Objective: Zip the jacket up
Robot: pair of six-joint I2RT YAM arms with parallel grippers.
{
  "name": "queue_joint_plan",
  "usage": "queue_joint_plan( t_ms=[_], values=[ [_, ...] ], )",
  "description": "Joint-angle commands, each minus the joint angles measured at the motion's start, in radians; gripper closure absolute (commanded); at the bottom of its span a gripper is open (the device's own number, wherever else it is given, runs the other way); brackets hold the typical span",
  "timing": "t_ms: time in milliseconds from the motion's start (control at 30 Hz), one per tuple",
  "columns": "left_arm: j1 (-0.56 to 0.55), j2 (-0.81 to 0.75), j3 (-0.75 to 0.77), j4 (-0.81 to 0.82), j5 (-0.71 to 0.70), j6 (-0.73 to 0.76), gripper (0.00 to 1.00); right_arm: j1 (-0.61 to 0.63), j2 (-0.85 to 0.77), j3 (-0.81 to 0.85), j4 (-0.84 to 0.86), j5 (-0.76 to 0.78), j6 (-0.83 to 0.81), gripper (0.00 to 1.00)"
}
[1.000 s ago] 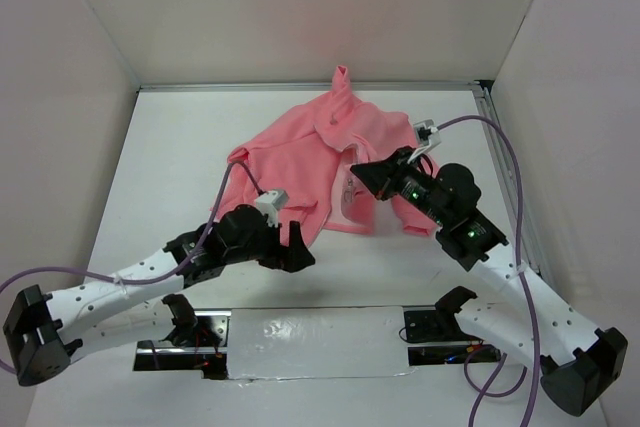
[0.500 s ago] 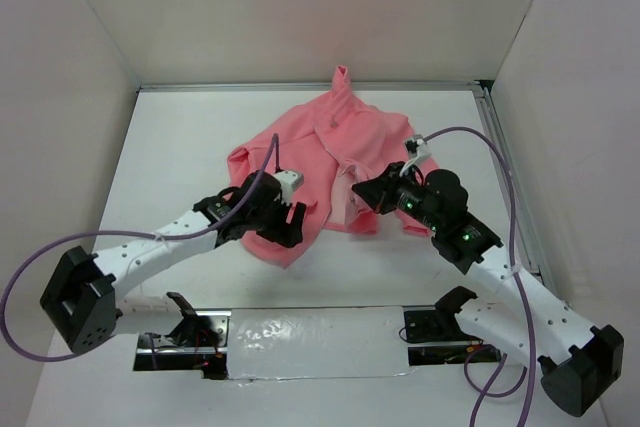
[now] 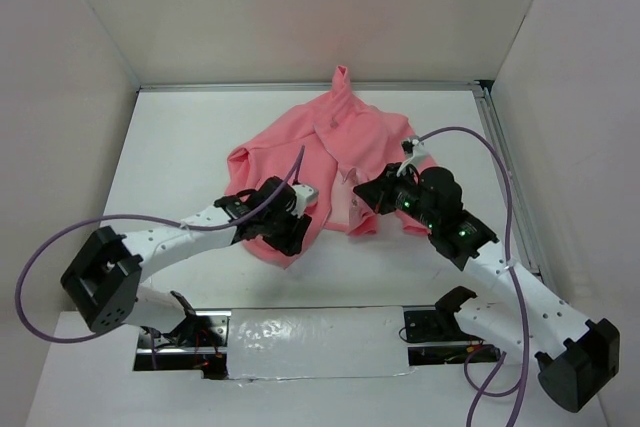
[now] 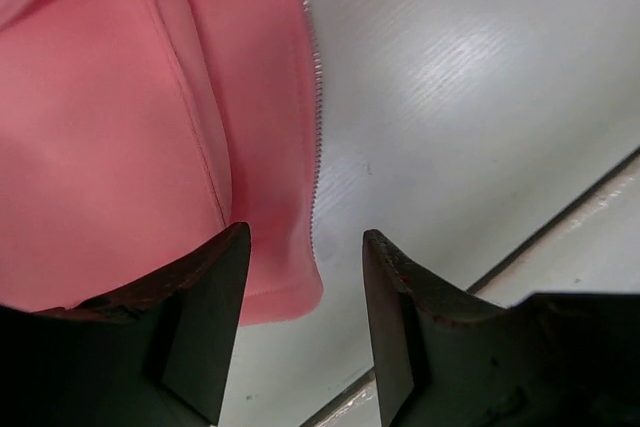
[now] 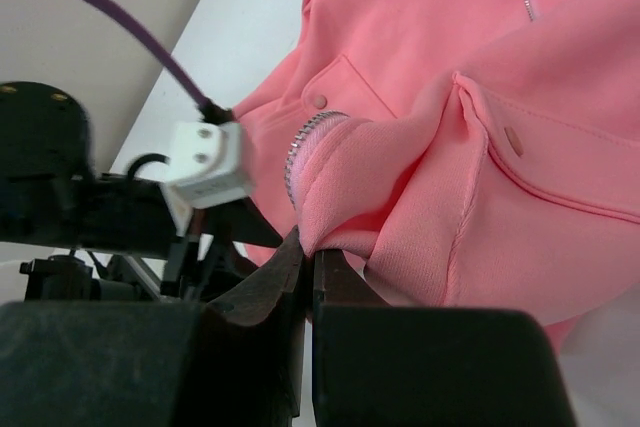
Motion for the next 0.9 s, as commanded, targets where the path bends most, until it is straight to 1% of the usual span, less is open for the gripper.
queue_joint_plan(
  t_ms=[0, 67, 267, 333, 533, 633, 667, 700, 767, 800, 867],
  values=[
    [0.004, 0.09, 0.02, -0.022, -0.02, 0.01, 0.4, -0.014, 0.003, 0.013, 0.007, -0.01, -0.014, 1.0],
    [0.011, 0.149, 0.046, -0.06, -0.063, -0.028, 0.42, -0.022, 0.006, 0.011, 0.014, -0.021, -0.017, 1.0],
    [0.011, 0.194, 0.071, -0.112, -0.09, -0.063, 0.49, -0.039, 0.013, 0.008, 0.023, -0.042, -0.02, 1.0],
    [0.011, 0.2, 0.08, -0.128, -0.094, -0.073, 0.57, -0.043, 0.016, 0.008, 0.026, -0.047, -0.02, 1.0],
    [-0.003, 0.245, 0.101, -0.148, -0.084, -0.076, 0.74, -0.056, 0.026, 0.013, 0.021, -0.042, -0.019, 1.0],
    [-0.028, 0.292, 0.117, -0.16, -0.087, -0.074, 0.78, -0.065, 0.009, 0.01, 0.009, -0.036, -0.014, 1.0],
    [-0.034, 0.298, 0.123, -0.166, -0.097, -0.077, 0.85, -0.068, 0.006, 0.01, 0.008, -0.028, -0.012, 1.0],
    [-0.038, 0.3, 0.124, -0.172, -0.101, -0.097, 1.0, -0.072, 0.0, 0.004, 0.008, -0.028, -0.011, 1.0],
    [-0.038, 0.283, 0.144, -0.186, -0.147, -0.122, 1.0, -0.077, -0.011, -0.005, 0.014, -0.041, -0.008, 1.0],
    [-0.038, 0.247, 0.147, -0.178, -0.165, -0.134, 1.0, -0.079, -0.013, -0.009, 0.02, -0.045, -0.005, 1.0],
    [-0.037, 0.196, 0.178, -0.166, -0.164, -0.151, 1.0, -0.08, -0.019, -0.016, 0.029, -0.054, 0.012, 1.0]
  ],
)
